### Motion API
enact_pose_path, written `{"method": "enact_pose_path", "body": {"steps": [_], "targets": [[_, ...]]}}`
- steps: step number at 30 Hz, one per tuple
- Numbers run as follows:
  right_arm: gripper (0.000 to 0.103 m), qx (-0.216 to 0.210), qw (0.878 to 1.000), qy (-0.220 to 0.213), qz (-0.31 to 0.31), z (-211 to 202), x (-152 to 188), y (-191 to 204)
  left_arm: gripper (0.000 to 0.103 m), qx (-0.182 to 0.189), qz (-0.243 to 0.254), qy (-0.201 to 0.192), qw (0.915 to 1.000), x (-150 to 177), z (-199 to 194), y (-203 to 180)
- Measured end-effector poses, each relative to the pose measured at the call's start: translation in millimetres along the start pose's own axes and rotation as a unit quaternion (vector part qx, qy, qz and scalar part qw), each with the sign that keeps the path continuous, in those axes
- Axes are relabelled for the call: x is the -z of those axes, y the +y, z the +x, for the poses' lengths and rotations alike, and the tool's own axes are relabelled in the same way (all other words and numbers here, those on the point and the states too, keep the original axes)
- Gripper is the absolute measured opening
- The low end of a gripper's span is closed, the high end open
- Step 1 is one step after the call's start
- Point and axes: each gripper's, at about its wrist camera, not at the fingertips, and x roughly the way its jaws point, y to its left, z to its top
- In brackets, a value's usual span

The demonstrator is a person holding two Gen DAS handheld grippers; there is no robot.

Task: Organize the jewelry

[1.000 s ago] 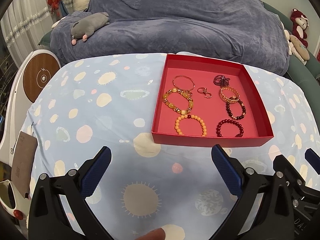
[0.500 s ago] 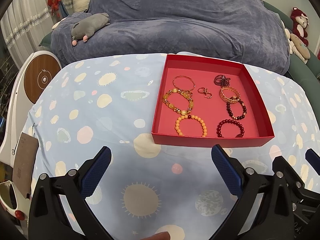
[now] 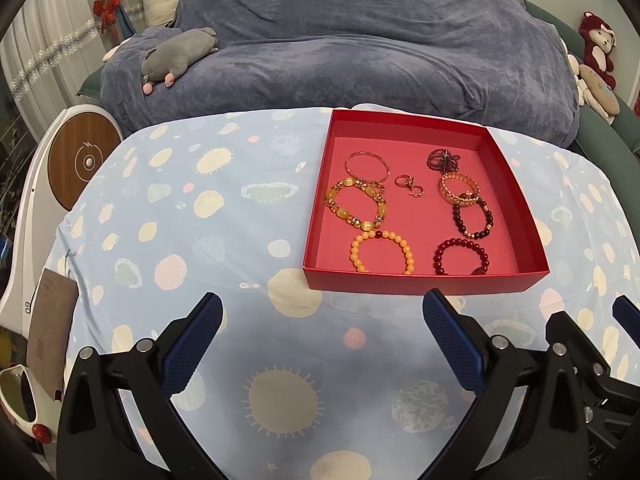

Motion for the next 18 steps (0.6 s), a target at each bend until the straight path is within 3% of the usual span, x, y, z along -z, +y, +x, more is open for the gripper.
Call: {"method": "enact_pose_path", "body": {"steps": [18], "targets": [[0.096, 0.000, 1.000, 0.000, 0.000, 0.2, 0.2, 0.4, 0.096, -0.003, 0.001, 0.000, 1.0000, 1.3, 0.4, 0.7]]}}
